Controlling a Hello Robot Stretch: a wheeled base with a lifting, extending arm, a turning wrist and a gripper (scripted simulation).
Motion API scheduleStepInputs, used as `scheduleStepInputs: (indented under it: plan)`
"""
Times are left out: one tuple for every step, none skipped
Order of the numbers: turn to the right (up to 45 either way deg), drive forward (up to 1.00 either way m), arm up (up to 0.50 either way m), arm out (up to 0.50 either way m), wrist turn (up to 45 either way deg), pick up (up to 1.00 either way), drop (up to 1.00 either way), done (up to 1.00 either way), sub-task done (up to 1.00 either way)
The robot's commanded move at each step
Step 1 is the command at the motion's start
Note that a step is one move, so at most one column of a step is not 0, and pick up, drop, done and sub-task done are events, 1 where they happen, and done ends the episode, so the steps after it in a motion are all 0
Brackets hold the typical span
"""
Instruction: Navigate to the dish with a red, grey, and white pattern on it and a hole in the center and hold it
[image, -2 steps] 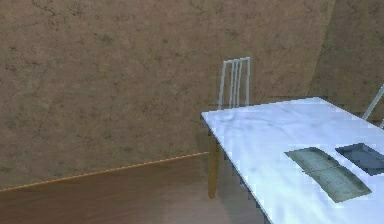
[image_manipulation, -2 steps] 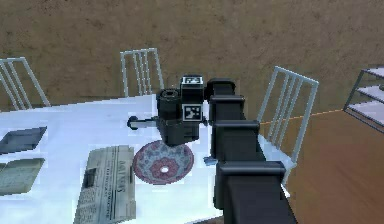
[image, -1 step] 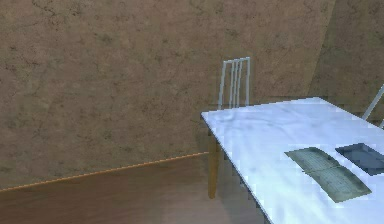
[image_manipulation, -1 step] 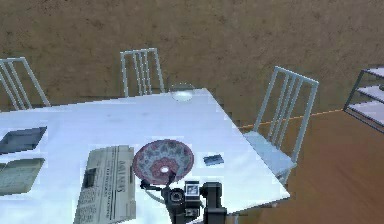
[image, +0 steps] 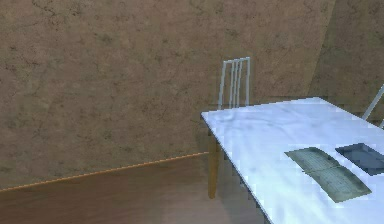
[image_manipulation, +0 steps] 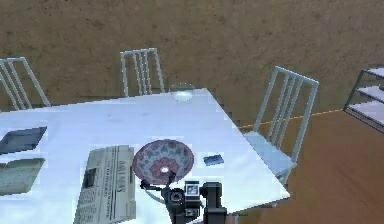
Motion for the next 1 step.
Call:
scheduleStepInputs:
  plan:
    - [0.0, 0.00, 0.10, 0.00, 0.0, 0.00, 0.00, 0.00, 0.00]
